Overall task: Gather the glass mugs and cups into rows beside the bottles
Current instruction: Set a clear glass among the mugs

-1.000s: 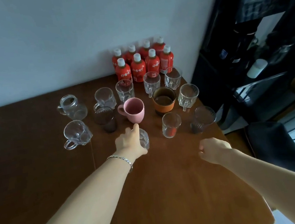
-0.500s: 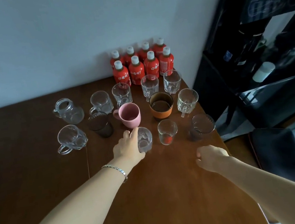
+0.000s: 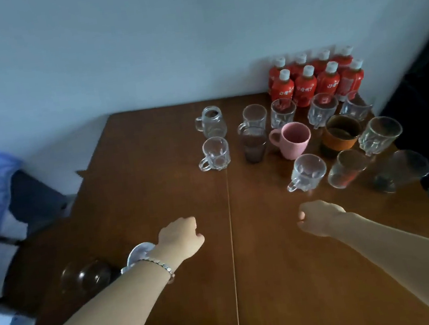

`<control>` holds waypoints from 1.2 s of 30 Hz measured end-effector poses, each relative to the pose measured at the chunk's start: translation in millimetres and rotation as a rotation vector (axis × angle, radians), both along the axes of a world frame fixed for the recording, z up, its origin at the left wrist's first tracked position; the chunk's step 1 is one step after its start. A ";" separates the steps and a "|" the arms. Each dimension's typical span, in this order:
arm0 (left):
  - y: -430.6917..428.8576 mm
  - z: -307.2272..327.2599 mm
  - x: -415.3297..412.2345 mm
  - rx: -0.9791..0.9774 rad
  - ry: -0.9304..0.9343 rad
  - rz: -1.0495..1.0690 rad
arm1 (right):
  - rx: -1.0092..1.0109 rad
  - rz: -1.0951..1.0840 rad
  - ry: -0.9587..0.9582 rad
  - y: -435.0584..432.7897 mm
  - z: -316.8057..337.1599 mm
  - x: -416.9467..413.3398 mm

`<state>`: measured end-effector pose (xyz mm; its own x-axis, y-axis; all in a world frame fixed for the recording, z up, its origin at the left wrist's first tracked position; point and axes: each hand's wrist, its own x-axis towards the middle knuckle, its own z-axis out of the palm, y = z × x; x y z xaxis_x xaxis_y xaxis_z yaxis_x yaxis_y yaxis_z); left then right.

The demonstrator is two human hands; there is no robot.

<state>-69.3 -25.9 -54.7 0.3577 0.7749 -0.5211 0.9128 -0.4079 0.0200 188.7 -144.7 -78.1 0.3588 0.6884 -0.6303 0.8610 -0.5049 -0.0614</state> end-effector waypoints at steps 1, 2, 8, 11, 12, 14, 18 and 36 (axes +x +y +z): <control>0.7 -2.3 -20.2 0.015 0.010 0.011 | 0.007 0.018 0.006 7.4 0.1 -15.7; 1.7 -5.2 -38.7 0.028 0.019 0.019 | 0.015 0.035 0.008 14.3 0.2 -30.8; 5.6 -23.8 -101.5 0.027 0.089 0.015 | 0.045 0.062 -0.001 37.2 5.8 -94.3; 9.9 -30.1 -114.6 0.007 0.049 0.049 | 0.052 0.039 -0.002 36.9 5.7 -106.5; 11.7 -30.9 -116.8 0.002 0.032 0.045 | 0.053 0.023 -0.004 34.3 5.7 -107.9; 14.4 -30.7 -116.9 0.009 0.020 0.014 | 0.040 -0.015 -0.005 26.4 6.0 -106.8; 15.7 -24.8 -95.7 0.022 0.000 -0.048 | 0.014 -0.086 -0.026 6.2 7.5 -90.8; 27.5 -12.7 183.8 0.017 -0.144 -0.104 | -0.011 -0.267 -0.003 -41.2 0.3 61.1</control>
